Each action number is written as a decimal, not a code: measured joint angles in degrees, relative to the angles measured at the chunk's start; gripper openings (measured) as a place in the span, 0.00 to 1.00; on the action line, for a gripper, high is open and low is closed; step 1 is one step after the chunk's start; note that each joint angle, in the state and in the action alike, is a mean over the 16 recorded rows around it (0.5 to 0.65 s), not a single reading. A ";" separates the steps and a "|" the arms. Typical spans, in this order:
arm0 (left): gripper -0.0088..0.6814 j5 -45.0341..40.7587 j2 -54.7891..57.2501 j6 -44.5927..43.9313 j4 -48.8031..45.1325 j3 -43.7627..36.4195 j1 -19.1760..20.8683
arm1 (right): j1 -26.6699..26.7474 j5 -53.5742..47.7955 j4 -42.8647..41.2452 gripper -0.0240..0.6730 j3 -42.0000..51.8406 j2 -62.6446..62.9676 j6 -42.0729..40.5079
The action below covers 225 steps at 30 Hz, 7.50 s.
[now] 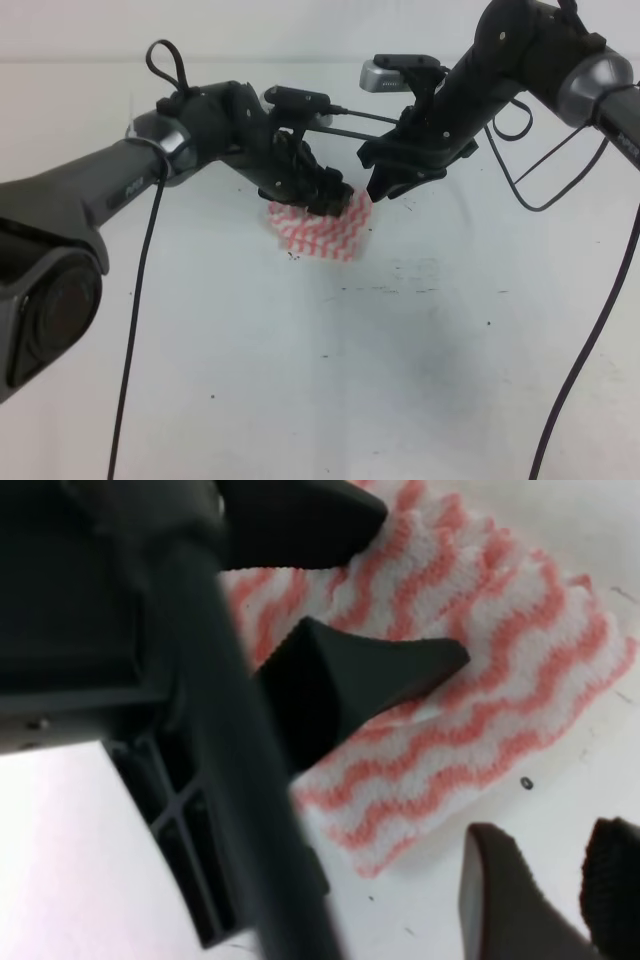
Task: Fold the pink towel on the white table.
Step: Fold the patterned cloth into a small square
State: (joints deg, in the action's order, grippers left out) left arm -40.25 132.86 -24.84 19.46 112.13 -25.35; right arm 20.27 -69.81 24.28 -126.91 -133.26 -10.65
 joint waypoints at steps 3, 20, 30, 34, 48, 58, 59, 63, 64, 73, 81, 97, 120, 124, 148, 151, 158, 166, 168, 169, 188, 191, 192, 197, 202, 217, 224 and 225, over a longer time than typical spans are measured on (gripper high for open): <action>0.61 0.68 0.17 0.54 -0.12 0.00 0.00 | 0.00 0.00 -0.02 0.29 0.00 0.00 0.00; 0.57 2.27 0.45 6.79 -2.37 0.00 0.00 | 0.01 0.06 -0.19 0.29 0.01 -0.16 0.01; 0.46 2.63 0.68 9.32 -4.37 0.00 0.00 | 0.01 0.06 -0.20 0.28 0.01 -0.16 0.01; 0.41 2.92 0.71 9.31 -4.41 0.00 0.00 | 0.01 0.06 -0.23 0.28 0.01 -0.16 0.01; 0.29 4.07 0.63 9.01 -4.36 0.00 0.00 | 0.01 0.06 -0.47 0.28 0.01 -0.16 -0.01; 0.15 4.47 0.35 8.73 -4.37 0.00 0.00 | 0.00 -0.05 -0.90 0.28 0.00 0.05 -0.05; 0.14 4.49 0.32 8.71 -4.38 0.00 0.00 | 0.00 -0.05 -0.94 0.28 0.00 0.05 -0.06; 0.09 4.64 0.26 8.63 -4.40 0.00 0.00 | 0.00 -0.05 -1.03 0.28 0.00 0.05 -0.07; 0.09 4.71 0.26 8.62 -4.41 0.00 0.00 | 0.00 -0.05 -1.04 0.28 0.00 0.05 -0.07; 0.04 4.80 0.17 8.53 -4.52 0.52 0.38 | 0.01 0.04 -1.08 0.28 0.01 -0.16 -0.08; 0.01 2.55 0.06 8.52 -4.78 2.87 1.14 | 0.01 0.00 -1.14 0.28 0.01 -0.16 -0.08; 0.01 -0.91 0.03 10.68 -10.80 5.26 1.68 | 0.01 -0.02 -0.93 0.28 0.01 -0.17 -0.13; 0.01 -3.51 0.10 17.03 -19.75 5.25 1.70 | 0.48 -0.02 4.04 0.29 0.01 -1.13 -5.77; 0.06 -3.06 0.11 16.91 -20.66 5.25 1.71 | 0.60 -0.02 4.46 0.29 0.01 -1.63 -5.86; 0.37 -6.22 -7.79 19.33 -23.28 5.05 4.52 | 0.63 2.06 1.08 0.08 0.00 1.75 -3.98; 0.23 -5.95 -11.99 19.35 -23.53 4.17 5.04 | 0.63 3.35 0.35 0.04 0.00 3.95 -3.48; 0.04 -2.44 -24.53 19.12 -23.48 -4.20 5.52 | 0.63 7.99 0.04 0.01 1.23 10.56 -3.38; 0.01 8.27 -43.25 20.45 -23.06 -26.99 5.55 | 0.62 19.70 1.69 0.01 13.31 21.46 -6.15; 0.01 11.71 -48.43 21.02 -22.98 -33.84 5.55 | 0.62 24.24 3.16 0.01 18.64 25.29 -7.96; 0.01 13.44 -51.26 21.39 -22.94 -37.45 5.55 | 0.62 26.59 3.99 0.01 21.49 27.29 -8.98; 0.01 26.08 -97.54 29.07 -23.00 -81.86 5.55 | 0.63 59.36 20.33 0.01 71.62 69.39 -25.81; 0.01 24.91 -100.82 29.32 -23.04 -83.98 5.55 | 0.64 61.13 21.06 0.01 76.49 74.62 -25.91; 0.01 24.30 -101.59 29.35 -23.06 -84.45 5.55 | 0.64 61.55 21.24 0.01 77.92 76.30 -25.92; 0.01 20.36 -104.06 29.37 -23.08 -85.74 5.55 | 0.65 62.74 22.06 0.01 84.13 84.55 -25.92; 0.01 16.16 -104.53 29.37 -23.01 -85.93 5.54 | 0.66 62.78 22.69 0.01 88.53 92.06 -25.92; 0.01 11.93 -104.48 29.37 -22.97 -85.92 5.55 | 0.66 59.13 23.11 0.01 94.08 101.20 -25.88; 0.01 11.94 -104.53 29.37 -22.98 -85.92 5.54 | 0.65 55.98 21.52 0.01 94.25 101.17 -25.94; 0.01 11.94 -104.53 29.37 -22.99 -85.92 5.54 | 0.65 55.86 20.98 0.01 94.26 101.16 -26.06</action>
State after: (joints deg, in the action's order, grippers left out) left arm -28.31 28.33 4.53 -3.54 26.21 -19.81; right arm 20.92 -13.95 45.26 -32.65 -32.10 -36.70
